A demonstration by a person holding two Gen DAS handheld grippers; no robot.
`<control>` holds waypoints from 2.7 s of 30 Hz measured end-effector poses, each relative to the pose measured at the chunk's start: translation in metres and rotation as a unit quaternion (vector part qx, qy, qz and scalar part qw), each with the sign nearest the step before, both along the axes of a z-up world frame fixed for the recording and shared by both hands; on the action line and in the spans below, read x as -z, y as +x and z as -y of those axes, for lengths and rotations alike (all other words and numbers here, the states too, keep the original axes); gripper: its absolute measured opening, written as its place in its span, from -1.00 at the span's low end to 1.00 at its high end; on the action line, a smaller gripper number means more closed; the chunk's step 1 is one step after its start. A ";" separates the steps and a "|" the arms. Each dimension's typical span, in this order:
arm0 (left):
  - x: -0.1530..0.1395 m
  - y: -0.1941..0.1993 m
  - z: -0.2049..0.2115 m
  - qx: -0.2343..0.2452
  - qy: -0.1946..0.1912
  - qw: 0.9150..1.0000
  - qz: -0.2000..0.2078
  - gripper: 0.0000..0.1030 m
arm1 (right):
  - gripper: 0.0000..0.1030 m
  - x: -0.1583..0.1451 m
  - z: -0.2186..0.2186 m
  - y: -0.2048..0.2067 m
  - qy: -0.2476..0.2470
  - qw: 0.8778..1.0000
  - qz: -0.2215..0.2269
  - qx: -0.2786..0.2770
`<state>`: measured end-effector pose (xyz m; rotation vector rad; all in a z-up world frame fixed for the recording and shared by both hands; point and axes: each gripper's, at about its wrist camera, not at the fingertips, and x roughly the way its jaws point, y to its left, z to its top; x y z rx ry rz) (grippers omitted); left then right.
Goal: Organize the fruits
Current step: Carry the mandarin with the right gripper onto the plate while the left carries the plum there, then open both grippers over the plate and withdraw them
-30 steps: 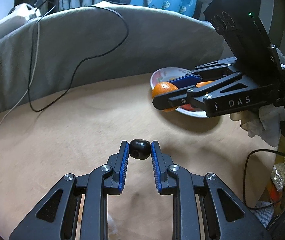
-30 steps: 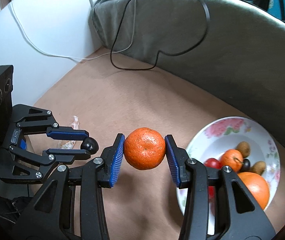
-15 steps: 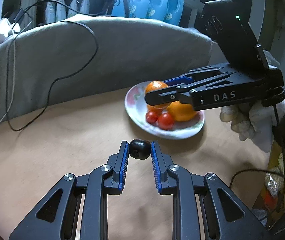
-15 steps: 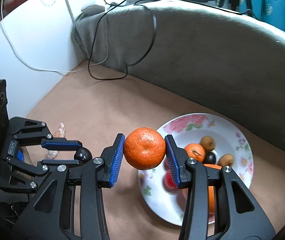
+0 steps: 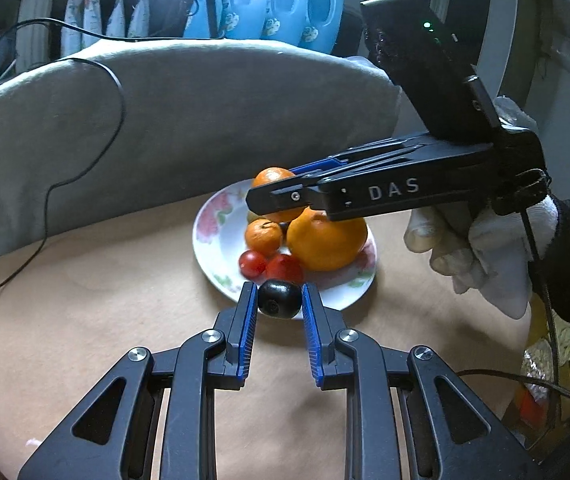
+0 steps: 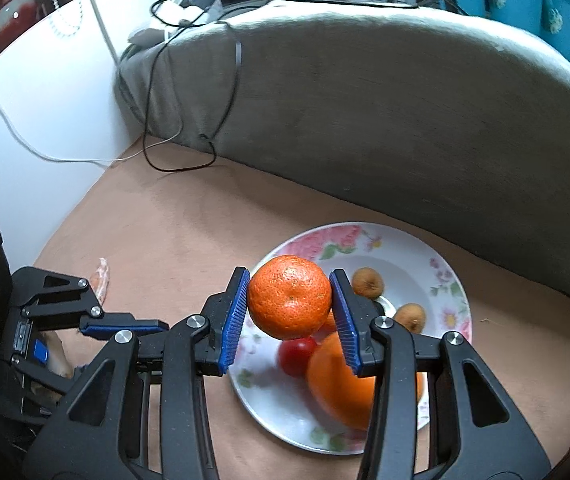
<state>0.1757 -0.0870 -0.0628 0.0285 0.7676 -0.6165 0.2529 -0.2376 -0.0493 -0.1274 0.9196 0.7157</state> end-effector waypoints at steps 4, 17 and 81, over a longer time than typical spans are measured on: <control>0.002 0.005 0.009 0.006 0.000 1.000 -0.003 -0.59 | -0.16 0.004 0.007 0.006 -0.001 1.000 -0.003 0.007; 0.008 0.013 0.028 0.017 0.004 1.000 -0.005 -0.59 | -0.16 0.013 0.014 0.017 0.002 1.000 -0.010 0.018; 0.002 -0.002 0.038 -0.003 0.026 0.999 0.028 0.36 | 0.80 0.001 0.028 0.007 0.026 0.998 -0.005 0.064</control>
